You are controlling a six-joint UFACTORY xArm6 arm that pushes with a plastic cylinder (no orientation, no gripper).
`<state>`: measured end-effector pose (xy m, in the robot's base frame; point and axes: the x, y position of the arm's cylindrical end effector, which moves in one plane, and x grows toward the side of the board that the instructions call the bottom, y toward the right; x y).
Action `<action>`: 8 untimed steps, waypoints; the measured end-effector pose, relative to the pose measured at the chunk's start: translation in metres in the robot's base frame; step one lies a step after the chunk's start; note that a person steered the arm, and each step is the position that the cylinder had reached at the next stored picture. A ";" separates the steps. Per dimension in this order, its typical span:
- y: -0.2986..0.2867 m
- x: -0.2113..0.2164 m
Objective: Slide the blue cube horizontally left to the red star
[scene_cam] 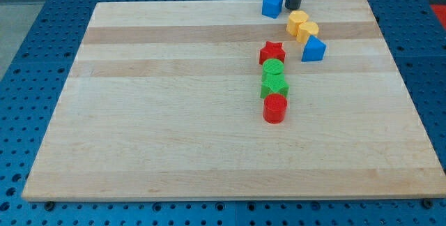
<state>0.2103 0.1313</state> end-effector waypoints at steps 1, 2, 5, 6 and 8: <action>-0.007 -0.005; -0.049 0.001; -0.200 0.048; -0.223 0.069; -0.224 0.077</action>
